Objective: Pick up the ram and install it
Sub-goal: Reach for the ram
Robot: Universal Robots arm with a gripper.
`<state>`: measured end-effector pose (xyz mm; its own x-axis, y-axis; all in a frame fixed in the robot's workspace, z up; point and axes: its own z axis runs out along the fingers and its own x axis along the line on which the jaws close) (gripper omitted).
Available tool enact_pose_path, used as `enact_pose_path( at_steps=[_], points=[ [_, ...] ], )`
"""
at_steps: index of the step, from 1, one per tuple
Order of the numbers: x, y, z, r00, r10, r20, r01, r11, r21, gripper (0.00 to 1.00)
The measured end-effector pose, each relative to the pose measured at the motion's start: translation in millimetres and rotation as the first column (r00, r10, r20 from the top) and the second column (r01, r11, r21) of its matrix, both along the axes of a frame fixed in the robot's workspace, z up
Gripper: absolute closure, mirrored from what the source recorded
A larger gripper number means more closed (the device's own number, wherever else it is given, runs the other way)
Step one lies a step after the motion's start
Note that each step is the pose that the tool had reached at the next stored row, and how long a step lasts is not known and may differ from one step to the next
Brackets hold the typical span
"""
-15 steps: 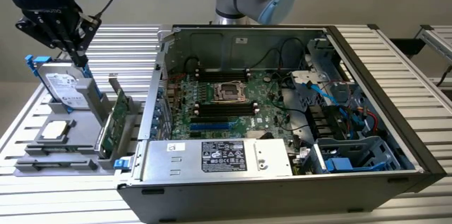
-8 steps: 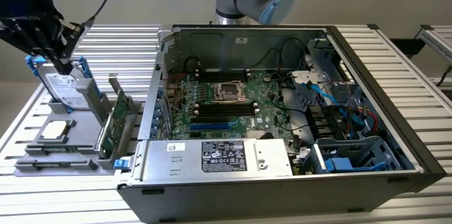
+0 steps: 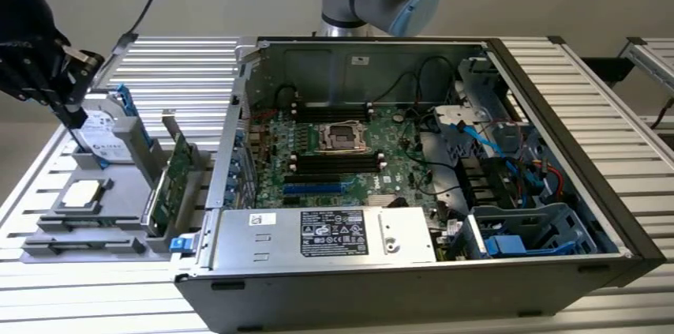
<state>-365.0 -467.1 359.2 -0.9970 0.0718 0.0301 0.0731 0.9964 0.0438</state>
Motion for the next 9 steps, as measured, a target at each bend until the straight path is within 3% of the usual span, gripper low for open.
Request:
enact_pose_path(
  at_steps=[6,8,9],
  points=[
    [-8.2,-17.6,-1.9,0.9997,0.0,-0.0261,0.0,1.0,0.0,0.89],
    [-12.1,-20.3,-2.7,0.9995,0.0,-0.033,0.0,1.0,0.0001,0.89],
    [-12.8,-20.4,-2.7,0.9994,0.0,-0.0332,0.0,1.0,0.0001,0.89]
  ],
)
